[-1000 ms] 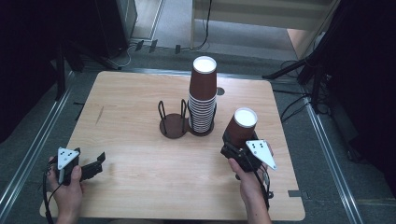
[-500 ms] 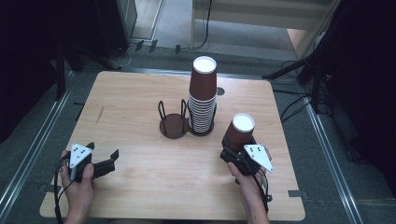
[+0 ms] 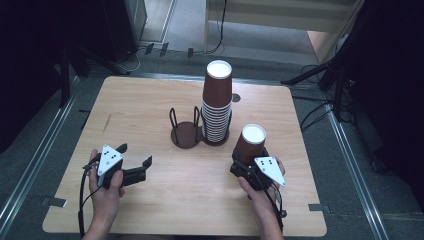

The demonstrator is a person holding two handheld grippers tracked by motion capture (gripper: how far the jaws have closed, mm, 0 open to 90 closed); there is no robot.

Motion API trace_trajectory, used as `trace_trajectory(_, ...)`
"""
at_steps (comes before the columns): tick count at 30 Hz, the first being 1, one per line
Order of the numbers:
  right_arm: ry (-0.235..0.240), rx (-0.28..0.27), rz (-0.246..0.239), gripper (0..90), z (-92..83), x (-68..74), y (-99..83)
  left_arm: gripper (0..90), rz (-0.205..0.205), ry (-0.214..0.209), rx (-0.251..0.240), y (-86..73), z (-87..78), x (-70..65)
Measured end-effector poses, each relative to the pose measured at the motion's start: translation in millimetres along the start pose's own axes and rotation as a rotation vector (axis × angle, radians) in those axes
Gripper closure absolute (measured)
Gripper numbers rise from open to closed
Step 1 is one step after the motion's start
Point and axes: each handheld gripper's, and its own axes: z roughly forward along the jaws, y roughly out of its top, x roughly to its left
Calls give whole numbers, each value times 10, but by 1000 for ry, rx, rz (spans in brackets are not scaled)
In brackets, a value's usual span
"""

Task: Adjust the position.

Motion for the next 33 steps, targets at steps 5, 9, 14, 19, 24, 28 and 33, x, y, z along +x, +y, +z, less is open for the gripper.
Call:
trace_trajectory(5,7,3,-30,99,-17,90,-22,91,25,-78,7,77,30,-126)
trace_trajectory(9,8,11,-62,99,-19,158,-44,91,61,-134,22,91,40,-218)
trace_trajectory(14,17,19,-101,99,-16,232,-77,91,72,-185,14,164,32,-320)
trace_trajectory(19,34,18,-152,99,-18,322,-107,90,95,-247,6,213,13,-425)
trace_trajectory(24,39,19,-208,100,-29,404,-142,90,109,-272,34,223,58,-517)
trace_trajectory(28,41,11,-246,99,-28,463,-164,90,103,-289,50,209,87,-528)
trace_trajectory(33,49,12,-286,99,-21,534,-203,90,93,-304,48,208,84,-514)
